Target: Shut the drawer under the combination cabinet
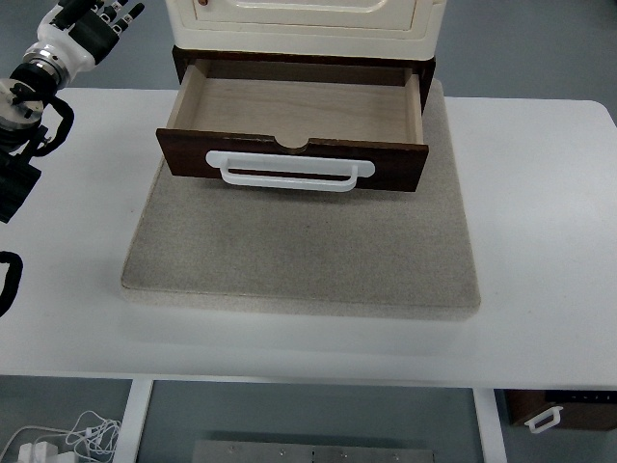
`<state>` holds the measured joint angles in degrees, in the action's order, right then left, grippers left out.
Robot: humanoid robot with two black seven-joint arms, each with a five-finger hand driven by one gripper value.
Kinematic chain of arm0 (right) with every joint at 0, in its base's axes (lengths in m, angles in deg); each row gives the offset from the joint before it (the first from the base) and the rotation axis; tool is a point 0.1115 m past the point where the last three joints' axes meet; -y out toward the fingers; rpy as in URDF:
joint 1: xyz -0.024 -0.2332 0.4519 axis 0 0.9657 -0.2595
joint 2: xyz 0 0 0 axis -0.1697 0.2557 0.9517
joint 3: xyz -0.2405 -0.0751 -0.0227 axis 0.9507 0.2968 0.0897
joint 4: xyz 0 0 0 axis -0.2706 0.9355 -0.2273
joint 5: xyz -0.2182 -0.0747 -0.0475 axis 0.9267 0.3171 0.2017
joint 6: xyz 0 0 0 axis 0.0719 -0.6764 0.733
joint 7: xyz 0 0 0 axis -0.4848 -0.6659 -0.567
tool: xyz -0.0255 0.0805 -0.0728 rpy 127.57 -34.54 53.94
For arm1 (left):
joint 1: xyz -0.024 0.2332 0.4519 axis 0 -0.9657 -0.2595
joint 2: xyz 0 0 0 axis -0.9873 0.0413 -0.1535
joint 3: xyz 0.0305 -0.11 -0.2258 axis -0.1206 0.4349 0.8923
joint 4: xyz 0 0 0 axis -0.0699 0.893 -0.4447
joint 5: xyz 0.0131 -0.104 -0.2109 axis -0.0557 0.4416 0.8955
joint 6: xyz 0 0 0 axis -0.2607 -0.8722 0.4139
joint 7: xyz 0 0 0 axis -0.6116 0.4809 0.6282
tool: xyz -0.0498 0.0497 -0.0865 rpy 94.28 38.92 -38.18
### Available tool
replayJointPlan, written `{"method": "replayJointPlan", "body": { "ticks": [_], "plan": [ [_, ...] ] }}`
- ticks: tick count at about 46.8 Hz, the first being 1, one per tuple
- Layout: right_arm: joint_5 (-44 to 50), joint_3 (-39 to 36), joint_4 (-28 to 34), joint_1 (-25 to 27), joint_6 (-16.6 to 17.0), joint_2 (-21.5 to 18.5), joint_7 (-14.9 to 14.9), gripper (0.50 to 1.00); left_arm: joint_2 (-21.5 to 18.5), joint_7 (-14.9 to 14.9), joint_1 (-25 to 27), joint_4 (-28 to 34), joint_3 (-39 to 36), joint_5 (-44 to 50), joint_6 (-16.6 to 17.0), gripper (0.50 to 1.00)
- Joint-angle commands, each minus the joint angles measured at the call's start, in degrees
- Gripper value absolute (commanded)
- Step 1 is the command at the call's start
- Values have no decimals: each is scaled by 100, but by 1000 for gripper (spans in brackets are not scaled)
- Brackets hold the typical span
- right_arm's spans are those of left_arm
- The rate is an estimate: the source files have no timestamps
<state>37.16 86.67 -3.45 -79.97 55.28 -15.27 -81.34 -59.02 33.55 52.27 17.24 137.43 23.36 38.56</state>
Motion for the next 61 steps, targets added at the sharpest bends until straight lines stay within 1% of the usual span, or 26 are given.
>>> {"method": "replayJointPlan", "body": {
  "ticks": [1, 6, 12, 16, 25, 33, 38, 46, 51, 61],
  "plan": [
    [6, 0, 0, 0, -2, 0, 0, 952, -1, 49, 2, 2, 2, -8, -47, 999],
    [-3, 0, 0, 0, -2, 0, 0, 952, -28, 190, 28, 2, -15, -8, -73, 999],
    [-3, 0, 0, 0, -2, 0, 0, 952, -63, 260, 72, -7, -24, -69, -82, 999],
    [6, 0, 0, 0, -2, 0, 0, 952, -124, 410, 98, -7, -24, -70, -99, 999],
    [6, 0, 0, 0, -2, 0, 0, 952, -159, 542, 327, -33, -24, -70, -64, 999],
    [-3, 0, 0, 0, -2, 0, 0, 952, -458, 568, 555, 2, -24, -70, -64, 996],
    [-3, 0, 0, 0, -2, 0, 0, 952, -660, 656, 626, 2, -24, -70, -73, 996],
    [-3, 0, 0, 0, -2, 0, 0, 952, -1020, 603, 915, 46, -33, -78, -91, 996],
    [-3, 0, 0, 0, -2, 0, 0, 952, -1363, 586, 977, 432, -33, -87, -82, 996],
    [-3, 0, 0, 0, -2, 0, 0, 952, -2013, 577, 986, 1732, -33, -254, -20, 996]
  ]
}}
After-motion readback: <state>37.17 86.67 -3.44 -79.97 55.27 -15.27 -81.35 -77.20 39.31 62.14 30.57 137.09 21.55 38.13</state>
